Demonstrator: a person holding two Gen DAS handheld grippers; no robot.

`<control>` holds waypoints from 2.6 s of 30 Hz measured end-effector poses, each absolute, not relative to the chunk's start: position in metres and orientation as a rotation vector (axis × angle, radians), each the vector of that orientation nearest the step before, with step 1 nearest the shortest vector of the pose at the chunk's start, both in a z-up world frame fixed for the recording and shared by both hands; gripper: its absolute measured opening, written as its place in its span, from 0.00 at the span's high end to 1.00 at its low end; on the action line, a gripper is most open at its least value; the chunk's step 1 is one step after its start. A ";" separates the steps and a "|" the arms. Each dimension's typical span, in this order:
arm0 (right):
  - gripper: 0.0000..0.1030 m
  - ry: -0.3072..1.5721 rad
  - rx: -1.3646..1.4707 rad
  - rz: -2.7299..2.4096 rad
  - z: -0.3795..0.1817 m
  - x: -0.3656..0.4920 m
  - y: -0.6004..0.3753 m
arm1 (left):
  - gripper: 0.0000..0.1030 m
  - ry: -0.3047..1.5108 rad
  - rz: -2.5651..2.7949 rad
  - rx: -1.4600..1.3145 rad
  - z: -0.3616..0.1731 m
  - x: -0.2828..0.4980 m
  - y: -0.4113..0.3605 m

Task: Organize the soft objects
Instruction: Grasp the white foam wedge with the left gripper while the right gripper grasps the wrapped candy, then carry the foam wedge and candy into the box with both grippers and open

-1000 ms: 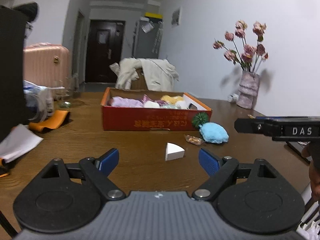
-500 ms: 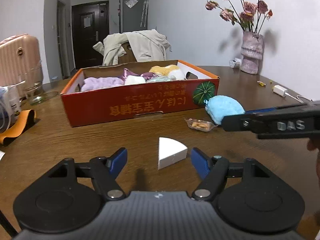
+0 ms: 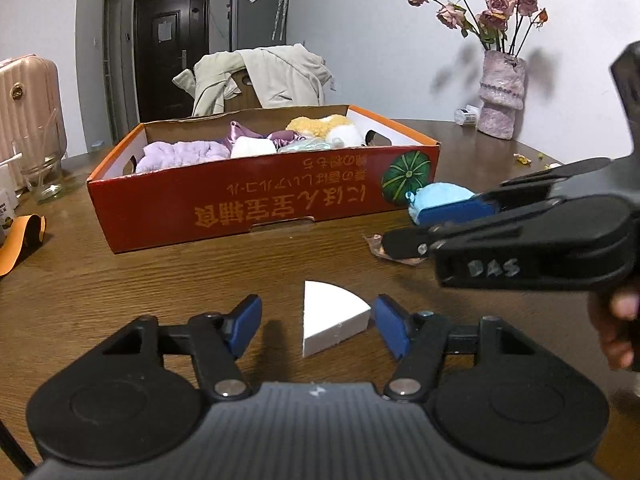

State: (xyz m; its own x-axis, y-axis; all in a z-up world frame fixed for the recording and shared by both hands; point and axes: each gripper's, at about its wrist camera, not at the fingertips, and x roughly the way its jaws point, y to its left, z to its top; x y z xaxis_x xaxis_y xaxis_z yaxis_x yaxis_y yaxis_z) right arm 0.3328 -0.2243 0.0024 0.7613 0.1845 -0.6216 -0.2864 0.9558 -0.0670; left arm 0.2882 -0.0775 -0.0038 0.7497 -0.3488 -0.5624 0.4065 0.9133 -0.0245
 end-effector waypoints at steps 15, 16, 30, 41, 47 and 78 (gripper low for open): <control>0.75 0.674 -0.170 0.261 -0.007 0.350 -0.230 | 0.42 0.614 -0.419 0.068 -0.006 0.300 -0.080; 0.75 0.678 -0.169 0.262 -0.008 0.351 -0.231 | 0.45 0.620 -0.420 0.065 -0.006 0.301 -0.080; 0.86 0.687 -0.155 0.265 -0.008 0.346 -0.233 | 0.67 0.628 -0.440 0.072 -0.006 0.292 -0.078; 0.86 0.651 -0.140 0.273 -0.001 0.325 -0.232 | 0.67 0.606 -0.432 0.055 0.002 0.281 -0.066; 0.86 0.636 -0.104 0.265 0.000 0.314 -0.237 | 0.67 0.597 -0.431 0.043 0.005 0.276 -0.062; 0.86 0.614 0.160 0.230 0.062 0.471 -0.280 | 0.66 0.562 -0.454 -0.008 0.084 0.446 -0.093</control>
State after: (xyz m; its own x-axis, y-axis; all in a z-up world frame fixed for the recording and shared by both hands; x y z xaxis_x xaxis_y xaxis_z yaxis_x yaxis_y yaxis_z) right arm 0.4711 -0.2798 0.0622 0.7931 0.2601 -0.5508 -0.1657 0.9623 0.2158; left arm 0.4464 -0.0932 0.0839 0.7501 -0.4180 -0.5124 0.4138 0.9011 -0.1293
